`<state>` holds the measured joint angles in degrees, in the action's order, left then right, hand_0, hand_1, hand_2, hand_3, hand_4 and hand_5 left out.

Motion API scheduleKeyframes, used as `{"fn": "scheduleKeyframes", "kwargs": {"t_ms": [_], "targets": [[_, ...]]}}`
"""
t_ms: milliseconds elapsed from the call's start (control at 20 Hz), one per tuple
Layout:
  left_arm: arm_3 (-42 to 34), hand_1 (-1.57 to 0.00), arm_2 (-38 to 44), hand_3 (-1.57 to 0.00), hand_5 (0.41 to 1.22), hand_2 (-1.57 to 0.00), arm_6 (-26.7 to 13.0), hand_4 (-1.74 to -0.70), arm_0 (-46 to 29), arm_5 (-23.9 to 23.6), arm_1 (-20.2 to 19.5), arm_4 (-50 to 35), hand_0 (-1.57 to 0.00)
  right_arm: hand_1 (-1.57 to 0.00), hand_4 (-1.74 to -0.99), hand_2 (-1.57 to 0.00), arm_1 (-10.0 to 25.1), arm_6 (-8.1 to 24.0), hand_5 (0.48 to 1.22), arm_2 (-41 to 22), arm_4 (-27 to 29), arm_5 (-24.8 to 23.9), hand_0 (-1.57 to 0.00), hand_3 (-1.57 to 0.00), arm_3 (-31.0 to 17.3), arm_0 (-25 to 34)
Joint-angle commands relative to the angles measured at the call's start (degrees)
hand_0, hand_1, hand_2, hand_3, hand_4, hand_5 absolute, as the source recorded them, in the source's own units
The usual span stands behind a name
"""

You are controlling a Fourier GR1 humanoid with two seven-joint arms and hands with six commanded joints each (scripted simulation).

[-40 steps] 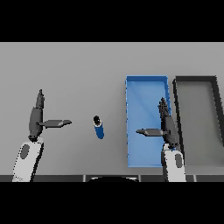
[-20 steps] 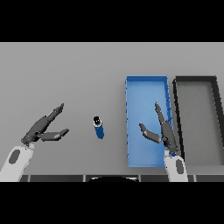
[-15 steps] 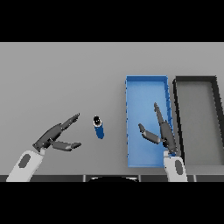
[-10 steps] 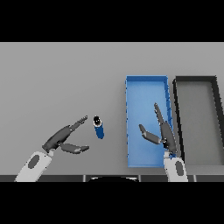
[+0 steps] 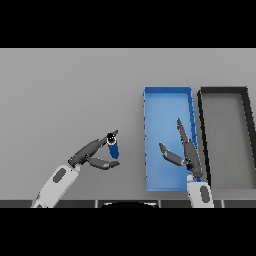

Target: Pick up the blue pipe and place it into the blue bin.

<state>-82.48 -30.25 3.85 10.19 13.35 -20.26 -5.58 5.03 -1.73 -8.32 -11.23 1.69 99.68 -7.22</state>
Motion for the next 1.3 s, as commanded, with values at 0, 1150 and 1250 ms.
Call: {"fn": "scheduleKeyframes", "kwargs": {"t_ms": [0, 1150, 1250], "targets": [[1.0, 0.0, -0.6, 0.0, 0.459, 0.0, 0.6, -1.14, 0.3, -0.5, 0.7, 1.3, 0.0, 0.0, -1.204, 0.0, 0.5, -0.3, 0.607, 0.4, 0.2, 0.1, 0.0, 0.0, 0.5, -0.4], [1.2, -1.51, -1.8, -1.44, 1.196, -1.51, 7.9, -1.72, 2.5, -5.2, 10.5, -1.4, -1.5, 0.0, -1.187, 0.0, 0.9, 0.1, 0.605, 1.1, 0.8, 0.3, 0.0, 0.0, -0.5, 0.5], [-1.4, -1.53, -2.0, -1.45, 1.205, -1.53, 7.0, -1.73, 3.4, -5.5, 10.8, -2.2, -1.52, 0.0, -1.18, 0.0, 1.0, -0.6, 0.604, 0.8, 0.4, 0.3, 0.0, 0.0, 0.4, -0.4]]}}
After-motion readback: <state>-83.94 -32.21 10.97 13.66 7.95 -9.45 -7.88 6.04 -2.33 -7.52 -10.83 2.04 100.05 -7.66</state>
